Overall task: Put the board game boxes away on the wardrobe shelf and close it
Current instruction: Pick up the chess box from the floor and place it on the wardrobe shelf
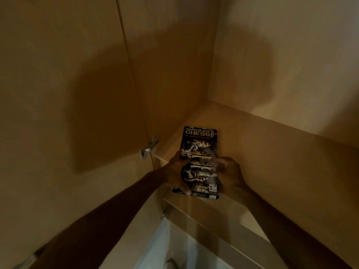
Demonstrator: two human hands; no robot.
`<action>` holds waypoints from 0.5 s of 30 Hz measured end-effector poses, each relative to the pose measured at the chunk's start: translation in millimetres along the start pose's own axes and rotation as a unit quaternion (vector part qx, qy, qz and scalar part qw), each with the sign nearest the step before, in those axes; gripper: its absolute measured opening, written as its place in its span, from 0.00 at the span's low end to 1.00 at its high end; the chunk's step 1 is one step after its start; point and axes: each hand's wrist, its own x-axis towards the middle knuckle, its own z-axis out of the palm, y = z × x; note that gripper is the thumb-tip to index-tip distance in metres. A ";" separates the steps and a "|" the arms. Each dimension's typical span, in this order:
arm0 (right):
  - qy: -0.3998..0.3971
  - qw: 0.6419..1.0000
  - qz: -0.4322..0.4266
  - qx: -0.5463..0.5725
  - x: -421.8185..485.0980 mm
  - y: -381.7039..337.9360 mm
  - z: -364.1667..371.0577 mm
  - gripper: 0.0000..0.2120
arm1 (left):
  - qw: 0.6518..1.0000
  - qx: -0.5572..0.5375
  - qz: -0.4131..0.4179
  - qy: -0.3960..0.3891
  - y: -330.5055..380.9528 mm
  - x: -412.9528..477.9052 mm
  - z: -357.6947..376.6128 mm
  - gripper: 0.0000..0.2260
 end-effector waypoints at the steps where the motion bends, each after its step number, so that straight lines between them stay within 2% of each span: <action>1: 0.001 1.000 -0.014 -0.009 5.6 1.6 2.4 0.11 | 0.998 0.056 0.028 0.008 -6.2 5.7 -3.9 0.55; 2: -0.003 1.000 -0.004 0.016 11.0 3.6 4.2 0.10 | 0.994 0.098 0.045 0.026 -10.4 10.1 -7.6 0.56; 4: -0.003 0.999 -0.019 0.038 24.0 6.0 3.8 0.10 | 0.986 0.154 0.028 0.065 -14.7 17.8 -16.4 0.52; 7: -0.052 0.996 -0.077 0.012 40.1 9.4 4.8 0.12 | 0.963 0.229 -0.042 0.133 -17.4 24.6 -25.3 0.30; 9: -0.100 0.988 -0.117 -0.002 48.1 9.1 10.5 0.13 | 0.953 0.228 -0.070 0.187 -15.7 25.5 -24.5 0.19; 11: -0.136 0.979 -0.147 -0.037 56.2 5.9 19.8 0.14 | 0.952 0.209 -0.096 0.203 -13.1 27.0 -21.3 0.18; 15: -0.185 0.957 -0.181 -0.128 72.9 1.8 34.1 0.20 | 0.956 0.166 -0.122 0.210 -10.8 30.6 -19.8 0.26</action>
